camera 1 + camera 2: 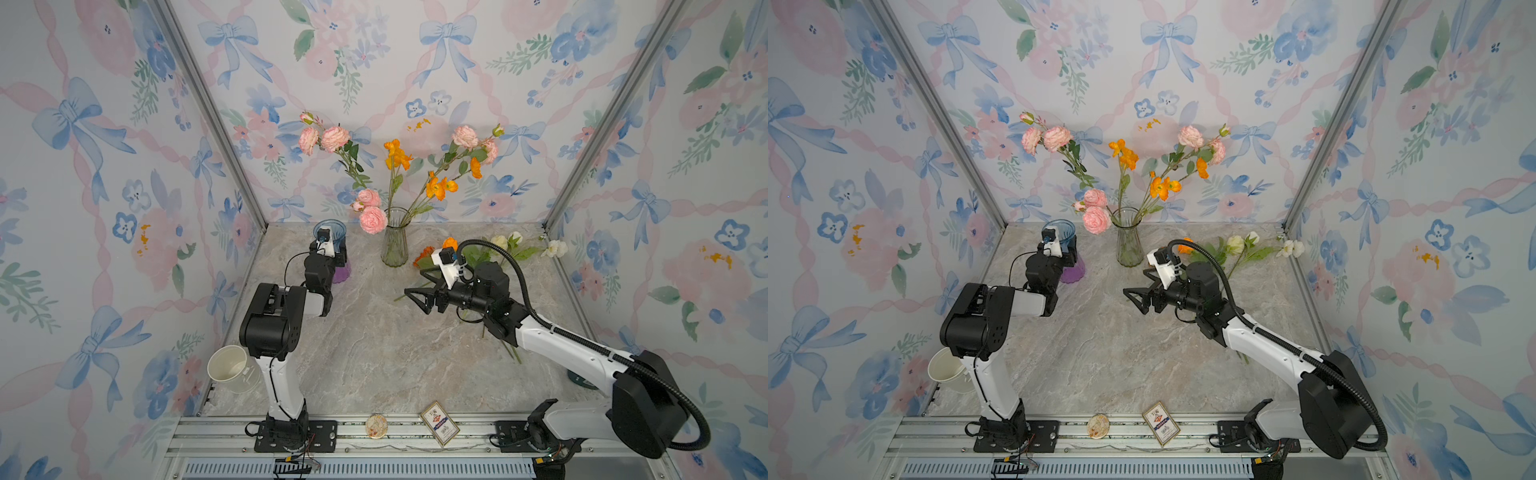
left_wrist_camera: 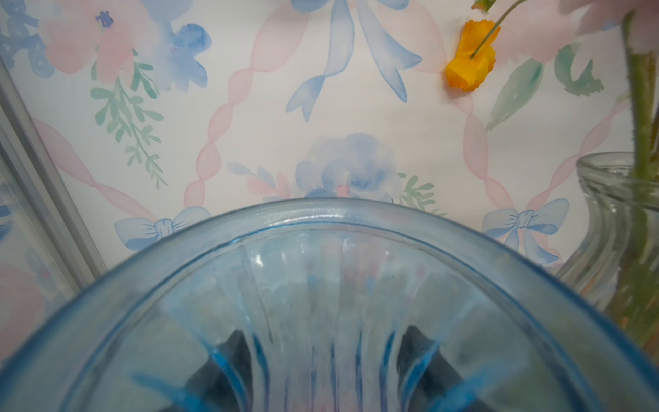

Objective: Arrange flowers in a vase
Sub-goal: Pick up the vase from the top-left of the table, then place the vase at the center of the table.

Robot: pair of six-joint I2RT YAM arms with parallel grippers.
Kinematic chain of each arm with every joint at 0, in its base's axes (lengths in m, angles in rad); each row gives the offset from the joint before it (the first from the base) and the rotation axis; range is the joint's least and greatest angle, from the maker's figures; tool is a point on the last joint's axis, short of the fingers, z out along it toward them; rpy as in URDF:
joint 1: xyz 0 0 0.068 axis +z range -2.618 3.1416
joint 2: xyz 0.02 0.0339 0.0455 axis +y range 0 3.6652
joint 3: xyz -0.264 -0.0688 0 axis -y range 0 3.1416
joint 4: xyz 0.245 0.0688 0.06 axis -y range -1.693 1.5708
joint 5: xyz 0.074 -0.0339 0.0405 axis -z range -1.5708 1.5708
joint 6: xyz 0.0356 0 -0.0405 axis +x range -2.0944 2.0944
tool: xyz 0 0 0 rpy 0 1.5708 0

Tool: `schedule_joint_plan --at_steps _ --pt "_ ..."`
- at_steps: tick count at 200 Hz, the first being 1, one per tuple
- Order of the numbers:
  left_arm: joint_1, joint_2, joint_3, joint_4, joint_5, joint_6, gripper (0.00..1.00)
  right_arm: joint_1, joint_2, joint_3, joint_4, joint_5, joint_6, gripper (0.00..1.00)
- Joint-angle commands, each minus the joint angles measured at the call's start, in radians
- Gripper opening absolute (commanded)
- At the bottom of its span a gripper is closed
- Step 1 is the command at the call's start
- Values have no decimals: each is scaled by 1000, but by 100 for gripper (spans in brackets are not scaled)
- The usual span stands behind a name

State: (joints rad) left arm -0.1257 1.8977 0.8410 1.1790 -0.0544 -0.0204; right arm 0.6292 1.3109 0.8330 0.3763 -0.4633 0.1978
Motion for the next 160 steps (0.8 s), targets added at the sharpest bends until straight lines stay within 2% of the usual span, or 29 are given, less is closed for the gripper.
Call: schedule_joint_plan --at_steps 1,21,47,66,108,131,160 --pt "-7 -148 -43 97 44 -31 46 31 -84 -29 -59 43 -13 97" --pt "-36 -250 -131 96 26 -54 44 51 -140 -44 -145 150 -4 97" --pt "-119 -384 -280 111 -12 -64 41 61 -153 -15 -369 335 43 97" --pt "-214 -489 -375 111 -57 -33 40 64 -179 -36 -458 386 70 97" --pt "-392 -702 -523 96 -112 -62 39 61 -342 -166 -485 481 133 97" --pt "-460 -751 -534 61 -74 -97 39 44 -375 -160 -586 540 143 97" --pt "-539 -720 -512 48 10 -112 38 4 -408 -186 -630 562 168 97"
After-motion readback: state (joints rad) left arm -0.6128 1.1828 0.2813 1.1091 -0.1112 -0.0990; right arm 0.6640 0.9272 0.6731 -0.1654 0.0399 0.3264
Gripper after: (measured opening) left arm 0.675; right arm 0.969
